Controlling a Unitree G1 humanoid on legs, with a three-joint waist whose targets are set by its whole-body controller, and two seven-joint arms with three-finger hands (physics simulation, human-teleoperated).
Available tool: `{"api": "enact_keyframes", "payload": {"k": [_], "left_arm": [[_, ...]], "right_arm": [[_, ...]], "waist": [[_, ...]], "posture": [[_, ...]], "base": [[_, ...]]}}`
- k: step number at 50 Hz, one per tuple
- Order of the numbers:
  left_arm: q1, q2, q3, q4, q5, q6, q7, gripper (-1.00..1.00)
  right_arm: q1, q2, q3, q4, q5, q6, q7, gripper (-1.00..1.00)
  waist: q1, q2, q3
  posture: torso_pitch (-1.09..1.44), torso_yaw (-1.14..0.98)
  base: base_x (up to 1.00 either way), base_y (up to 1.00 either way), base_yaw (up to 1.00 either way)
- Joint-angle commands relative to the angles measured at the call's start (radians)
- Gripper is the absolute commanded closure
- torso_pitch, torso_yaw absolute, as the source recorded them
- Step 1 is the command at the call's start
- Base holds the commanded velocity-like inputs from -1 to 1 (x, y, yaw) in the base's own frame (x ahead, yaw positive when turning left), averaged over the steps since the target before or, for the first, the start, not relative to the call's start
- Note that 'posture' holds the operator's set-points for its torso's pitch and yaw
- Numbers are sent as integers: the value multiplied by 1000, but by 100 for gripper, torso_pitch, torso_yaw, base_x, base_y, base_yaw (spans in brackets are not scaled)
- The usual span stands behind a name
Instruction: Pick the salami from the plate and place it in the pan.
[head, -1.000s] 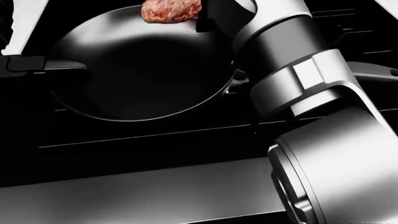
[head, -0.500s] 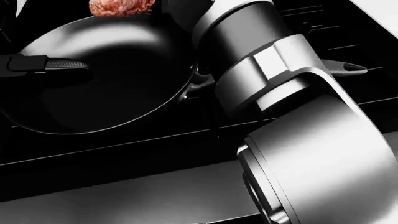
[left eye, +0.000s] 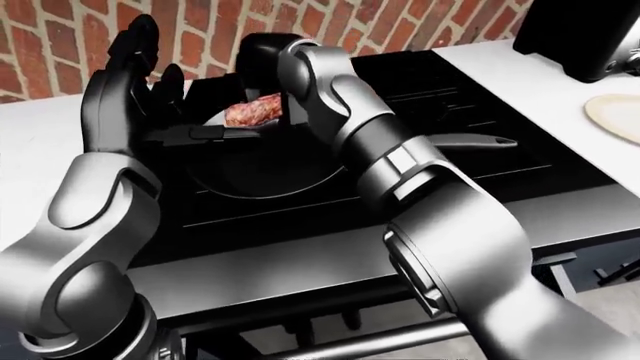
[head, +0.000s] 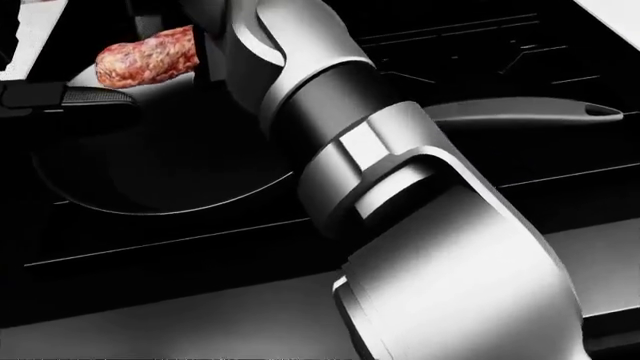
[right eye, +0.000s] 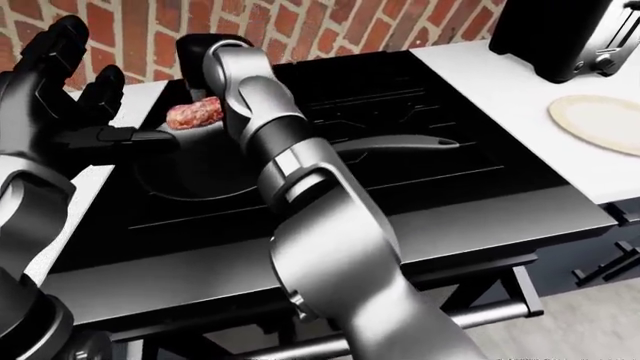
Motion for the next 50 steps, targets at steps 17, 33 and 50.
{"api": "enact_keyframes", "payload": {"k": [17, 33, 50], "left_arm": [[-27, 28, 19, -11, -36, -38, 22, -100], [-26, 38, 18, -7, -60, -47, 37, -100], [-22, 44, 14, -6, -72, -55, 46, -100]], "right_arm": [[-19, 32, -18, -7, -21, -52, -69, 100], [10, 45, -22, 9, -21, -77, -140, 100], [16, 55, -30, 14, -10, -87, -170, 98]], "waist": [[0, 14, -32], [2, 15, -35], [1, 14, -36]], "posture": [[0, 0], [0, 0], [0, 0]], "base": [[0, 0, 0], [0, 0, 0], [0, 0, 0]]}}
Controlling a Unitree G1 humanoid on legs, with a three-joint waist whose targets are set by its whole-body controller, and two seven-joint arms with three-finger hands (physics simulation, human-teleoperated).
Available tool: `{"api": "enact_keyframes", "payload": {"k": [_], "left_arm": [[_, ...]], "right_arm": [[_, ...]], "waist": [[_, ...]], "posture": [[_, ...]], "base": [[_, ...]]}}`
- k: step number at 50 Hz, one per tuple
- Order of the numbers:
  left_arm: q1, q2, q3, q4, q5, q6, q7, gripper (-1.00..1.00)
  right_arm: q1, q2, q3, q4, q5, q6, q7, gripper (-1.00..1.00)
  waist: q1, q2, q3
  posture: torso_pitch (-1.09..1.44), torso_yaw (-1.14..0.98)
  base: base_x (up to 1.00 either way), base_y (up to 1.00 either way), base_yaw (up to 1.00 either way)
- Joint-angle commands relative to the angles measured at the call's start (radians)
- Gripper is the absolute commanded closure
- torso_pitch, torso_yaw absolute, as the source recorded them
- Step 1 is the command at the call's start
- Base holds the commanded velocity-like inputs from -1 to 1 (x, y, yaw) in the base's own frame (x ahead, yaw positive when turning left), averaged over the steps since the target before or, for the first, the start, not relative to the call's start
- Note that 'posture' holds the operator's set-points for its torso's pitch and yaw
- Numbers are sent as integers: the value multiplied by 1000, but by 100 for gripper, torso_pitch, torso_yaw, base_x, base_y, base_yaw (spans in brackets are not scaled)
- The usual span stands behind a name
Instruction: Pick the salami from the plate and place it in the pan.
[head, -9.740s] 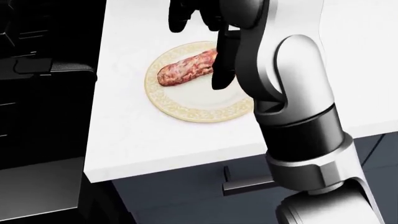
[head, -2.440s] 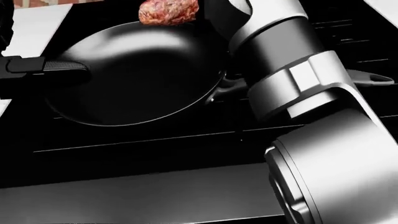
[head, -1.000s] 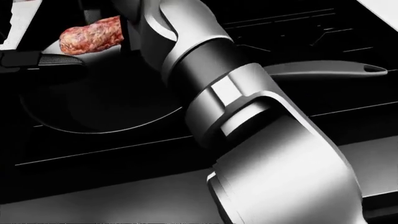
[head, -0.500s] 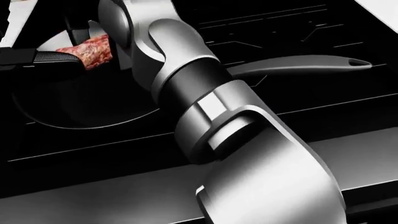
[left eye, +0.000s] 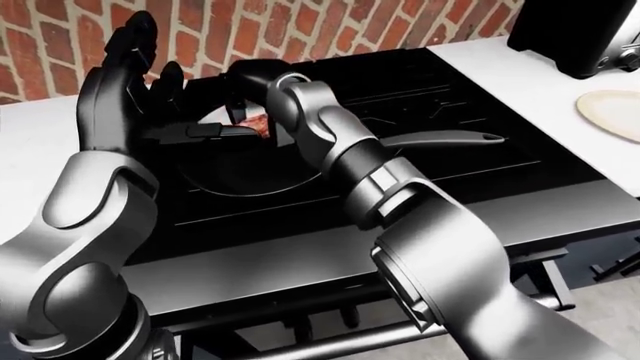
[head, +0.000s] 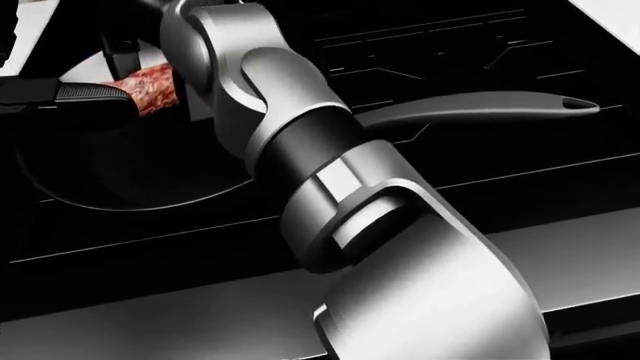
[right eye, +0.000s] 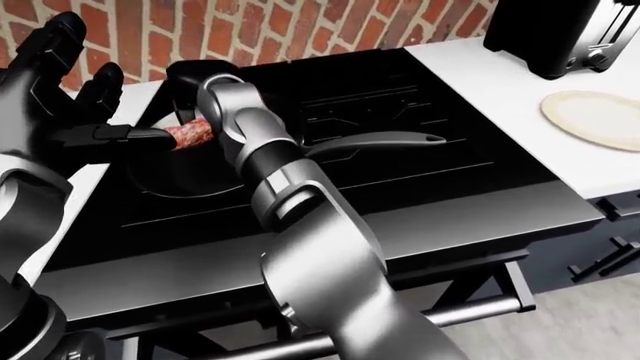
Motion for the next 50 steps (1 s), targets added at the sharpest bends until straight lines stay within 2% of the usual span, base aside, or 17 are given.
{"api": "enact_keyframes", "payload": {"k": [1, 2, 11, 15, 21, 23, 27, 32, 34, 35, 36, 38, 40, 41, 43, 50], "left_arm": [[-26, 12, 13, -18, 4, -29, 2, -100], [-27, 13, 14, -17, 3, -28, 3, -100], [-31, 17, 18, -19, -8, -23, 9, -100], [-29, 18, 17, -15, -9, -28, 9, -100], [-28, 20, 17, -15, -13, -30, 12, -100], [-27, 20, 15, -16, -14, -31, 13, -100], [-29, 21, 17, -16, -17, -29, 14, -100], [-28, 22, 17, -15, -18, -31, 15, -100], [-28, 21, 14, -17, -18, -31, 16, -100], [-27, 21, 13, -18, -19, -31, 16, -100], [-27, 21, 13, -18, -18, -32, 15, -100], [-28, 22, 16, -19, -21, -30, 16, -100], [-26, 21, 15, -20, -21, -31, 16, -100], [-26, 21, 14, -20, -20, -32, 16, -100], [-27, 21, 14, -20, -21, -30, 17, -100], [-27, 22, 14, -18, -21, -31, 17, -100]], "right_arm": [[-39, -9, -5, -40, 6, -9, -22, 95], [-37, -7, -4, -41, 6, -10, -23, 58], [-37, -1, -1, -40, 8, -7, -20, 70], [-34, 2, 0, -39, 8, -9, -21, 69], [-24, 6, 2, -39, 6, -9, -21, 55], [-22, 6, 1, -40, 7, -8, -19, 38], [-13, 8, 3, -39, 5, -9, -22, 40], [-2, 12, 6, -38, -1, -11, -25, 29], [-3, 10, 5, -38, 0, -10, -25, 16], [-1, 10, 5, -38, -1, -10, -27, 1], [2, 12, 4, -38, 0, -10, -29, 3], [12, 15, 5, -37, -2, -7, -34, -7], [15, 13, 6, -37, -3, -6, -33, -68], [17, 13, 6, -37, -3, -6, -34, -91], [19, 14, 6, -37, -3, -5, -36, -100], [20, 13, 6, -38, -4, -3, -32, -100]], "waist": [[0, 7, -29], [0, 7, -29], [-1, 7, -28], [-2, 8, -28], [-2, 8, -28], [-2, 9, -29], [-1, 9, -29], [-2, 9, -29], [-2, 9, -30], [-2, 9, -29], [-1, 9, -29], [-1, 9, -29], [-1, 9, -29], [-1, 9, -29], [-1, 9, -30], [0, 9, -30]], "posture": [[0, 0], [0, 0], [0, 0], [0, 0], [0, 0], [0, 0], [0, 0], [0, 0], [0, 0], [0, 0], [0, 0], [0, 0], [0, 0], [0, 0], [0, 0], [0, 0]], "base": [[0, 0, 0], [0, 0, 0], [0, 0, 0], [0, 0, 0], [0, 0, 0], [0, 0, 0], [0, 0, 0], [0, 0, 0], [0, 0, 0], [0, 0, 0], [0, 0, 0], [0, 0, 0], [0, 0, 0], [0, 0, 0], [0, 0, 0], [0, 0, 0]]}}
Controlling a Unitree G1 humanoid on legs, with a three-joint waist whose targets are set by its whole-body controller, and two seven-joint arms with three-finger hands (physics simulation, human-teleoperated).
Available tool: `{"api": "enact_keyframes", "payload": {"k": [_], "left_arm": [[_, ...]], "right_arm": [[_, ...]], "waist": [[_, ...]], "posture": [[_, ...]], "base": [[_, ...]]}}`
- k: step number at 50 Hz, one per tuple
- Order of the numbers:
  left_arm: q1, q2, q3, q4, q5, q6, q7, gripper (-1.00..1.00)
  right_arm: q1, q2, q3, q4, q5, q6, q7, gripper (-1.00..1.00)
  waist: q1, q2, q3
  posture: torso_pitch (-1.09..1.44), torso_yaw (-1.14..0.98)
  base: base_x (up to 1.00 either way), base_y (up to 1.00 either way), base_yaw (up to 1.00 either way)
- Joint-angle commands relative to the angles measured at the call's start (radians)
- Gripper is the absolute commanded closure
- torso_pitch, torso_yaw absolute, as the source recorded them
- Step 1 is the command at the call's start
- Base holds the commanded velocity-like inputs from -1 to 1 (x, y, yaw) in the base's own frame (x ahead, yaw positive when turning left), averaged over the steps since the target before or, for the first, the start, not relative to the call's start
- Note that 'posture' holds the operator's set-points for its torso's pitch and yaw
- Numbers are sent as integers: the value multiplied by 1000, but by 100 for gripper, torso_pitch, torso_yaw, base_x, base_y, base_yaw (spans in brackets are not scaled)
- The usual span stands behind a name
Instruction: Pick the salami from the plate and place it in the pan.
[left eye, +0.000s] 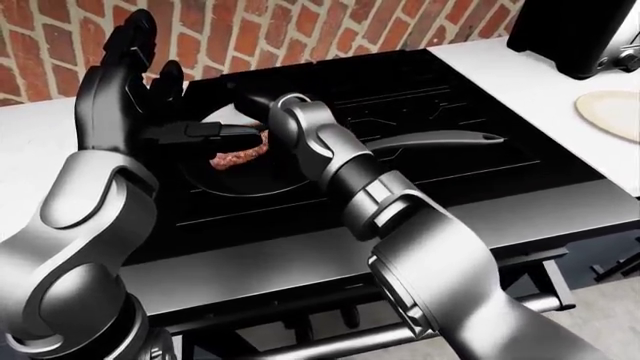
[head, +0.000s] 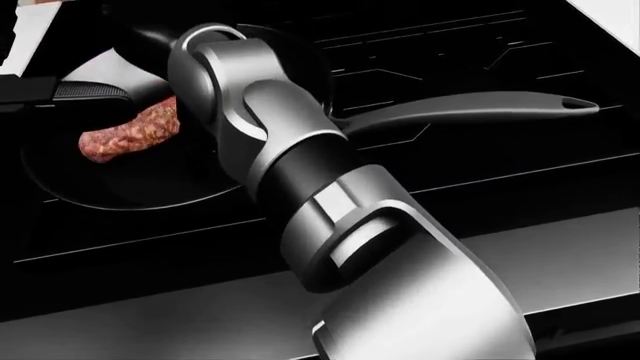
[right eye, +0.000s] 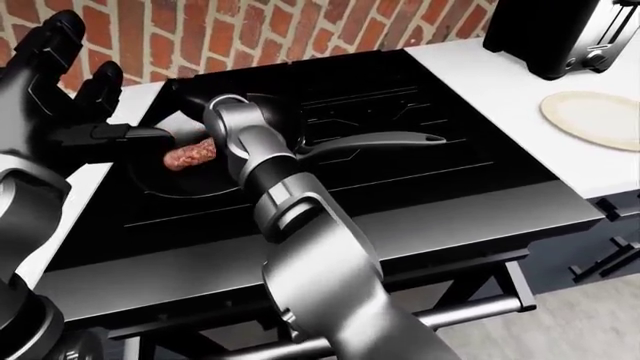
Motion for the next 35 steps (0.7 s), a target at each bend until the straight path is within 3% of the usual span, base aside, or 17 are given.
{"api": "enact_keyframes", "payload": {"k": [1, 13, 20, 25, 31, 35], "left_arm": [[-26, 13, 13, -18, 4, -30, 0, -100], [-18, 9, 7, -15, 15, -39, -6, -100], [-33, 5, 7, -31, 10, -4, 11, -100], [-153, 28, -42, 47, 45, 13, 6, -100], [-250, 21, -96, 120, 118, 10, -7, -100], [-329, 9, -140, 183, 186, -2, -32, -100]], "right_arm": [[-41, -9, -3, -41, 1, -6, -14, -100], [-85, -39, -21, -51, 22, 23, -12, -100], [-149, -100, -84, -73, 139, 82, -7, -100], [-207, -155, -116, -129, 242, 145, 5, -100], [-203, -224, -101, -198, 311, 197, 27, -100], [-201, -271, -119, -280, 371, 266, 46, -100]], "waist": [[0, 7, -29], [0, 6, -28], [2, 1, -26], [4, -5, -23], [7, -14, -17], [8, -22, -17]], "posture": [[0, 0], [0, 0], [0, 0], [0, 0], [0, 0], [0, 0]], "base": [[0, 0, 0], [0, 0, 0], [0, 0, 0], [0, 0, 0], [0, 0, 0], [0, 0, 0]]}}
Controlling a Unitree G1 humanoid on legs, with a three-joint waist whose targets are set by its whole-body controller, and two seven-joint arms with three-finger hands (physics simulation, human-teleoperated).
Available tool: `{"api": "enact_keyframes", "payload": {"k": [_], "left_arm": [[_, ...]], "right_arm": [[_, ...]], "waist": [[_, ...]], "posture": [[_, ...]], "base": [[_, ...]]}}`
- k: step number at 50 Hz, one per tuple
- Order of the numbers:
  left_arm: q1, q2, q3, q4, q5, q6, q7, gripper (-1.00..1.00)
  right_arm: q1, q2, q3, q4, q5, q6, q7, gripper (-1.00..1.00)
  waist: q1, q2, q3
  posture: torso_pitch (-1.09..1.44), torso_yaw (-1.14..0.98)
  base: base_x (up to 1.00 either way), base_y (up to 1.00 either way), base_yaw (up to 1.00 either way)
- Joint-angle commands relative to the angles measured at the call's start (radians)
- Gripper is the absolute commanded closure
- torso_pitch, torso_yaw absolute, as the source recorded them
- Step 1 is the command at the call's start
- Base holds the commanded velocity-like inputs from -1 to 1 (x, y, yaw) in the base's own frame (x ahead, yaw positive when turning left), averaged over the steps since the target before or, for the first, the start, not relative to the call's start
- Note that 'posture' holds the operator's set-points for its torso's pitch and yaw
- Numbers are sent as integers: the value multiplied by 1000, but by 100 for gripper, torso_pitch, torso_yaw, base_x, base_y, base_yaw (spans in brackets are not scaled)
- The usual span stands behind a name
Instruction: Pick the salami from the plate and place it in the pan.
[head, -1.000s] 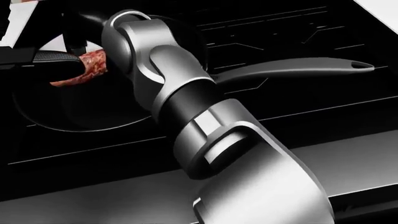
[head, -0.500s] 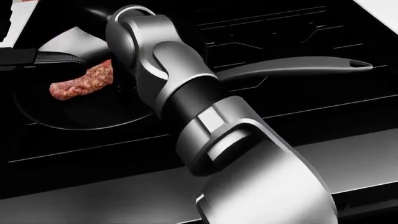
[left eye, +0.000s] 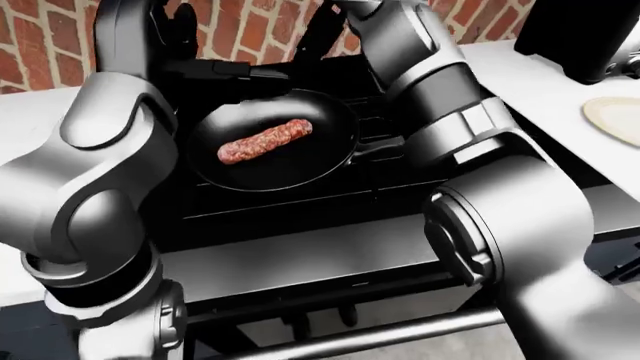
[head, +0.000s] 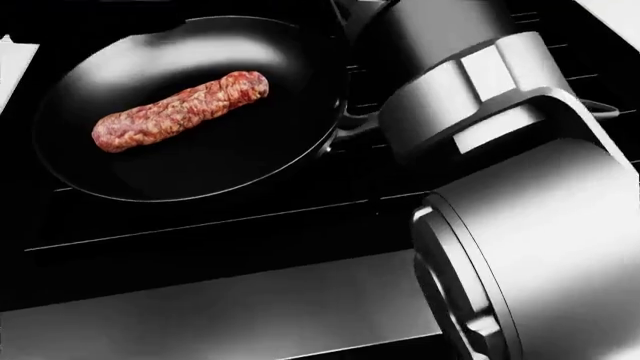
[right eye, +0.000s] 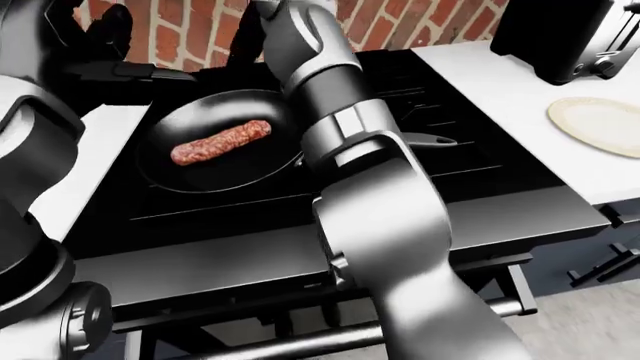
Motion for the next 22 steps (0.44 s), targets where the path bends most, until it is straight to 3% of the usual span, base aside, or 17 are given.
{"api": "enact_keyframes", "payload": {"k": [1, 6, 15, 22], "left_arm": [[-61, 6, -7, 10, 58, -36, -18, -100], [-140, -23, -35, 102, 153, -77, -65, -100], [-223, -80, -67, 228, 304, -160, -132, -100], [-264, -98, -54, 290, 391, -201, -179, -100]], "right_arm": [[-46, -33, -11, -76, 41, 37, 3, -100], [-24, -90, -26, -243, 109, 162, 44, -100], [111, -218, -27, -689, 125, 426, 181, -100], [174, -300, -62, -930, 135, 585, 252, -100]], "waist": [[-1, 2, -30], [4, -9, -25], [12, -31, -19], [17, -43, -20]], "posture": [[0, 0], [0, 0], [0, 0], [0, 0]], "base": [[0, 0, 0], [0, 0, 0], [0, 0, 0], [0, 0, 0]]}}
